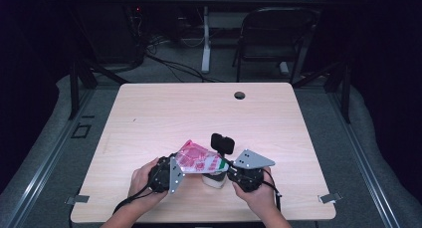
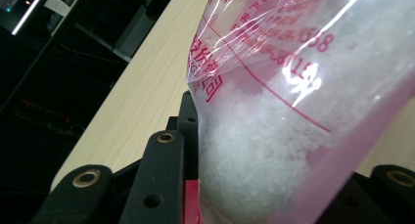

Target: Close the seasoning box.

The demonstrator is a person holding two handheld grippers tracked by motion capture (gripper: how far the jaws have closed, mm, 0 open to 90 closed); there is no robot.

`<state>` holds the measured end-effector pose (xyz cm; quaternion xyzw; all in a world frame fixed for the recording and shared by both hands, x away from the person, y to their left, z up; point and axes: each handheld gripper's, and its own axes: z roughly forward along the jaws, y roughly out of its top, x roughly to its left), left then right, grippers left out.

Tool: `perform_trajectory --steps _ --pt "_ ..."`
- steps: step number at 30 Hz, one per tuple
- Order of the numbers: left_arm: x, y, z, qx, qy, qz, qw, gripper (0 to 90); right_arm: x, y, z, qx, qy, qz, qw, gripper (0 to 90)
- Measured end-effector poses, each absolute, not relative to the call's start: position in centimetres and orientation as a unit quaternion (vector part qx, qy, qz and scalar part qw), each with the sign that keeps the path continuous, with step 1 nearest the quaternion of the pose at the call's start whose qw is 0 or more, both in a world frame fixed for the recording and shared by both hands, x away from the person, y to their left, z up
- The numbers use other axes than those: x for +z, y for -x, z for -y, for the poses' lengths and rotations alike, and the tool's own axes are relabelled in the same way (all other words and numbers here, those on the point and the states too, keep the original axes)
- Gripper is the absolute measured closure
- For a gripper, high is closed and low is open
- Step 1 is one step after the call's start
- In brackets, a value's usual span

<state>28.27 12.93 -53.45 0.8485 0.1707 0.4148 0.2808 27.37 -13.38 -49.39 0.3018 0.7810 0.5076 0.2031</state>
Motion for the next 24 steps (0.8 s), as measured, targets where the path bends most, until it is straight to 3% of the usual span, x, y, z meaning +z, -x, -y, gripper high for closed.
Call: perform_trajectory --steps 24 --pt "-54.9 -29.3 -13.3 0.328 -0.863 -0.217 0.317 72.0 -49.5 -27.5 12.7 0.509 -0.292 -0.785 0.198 90.0"
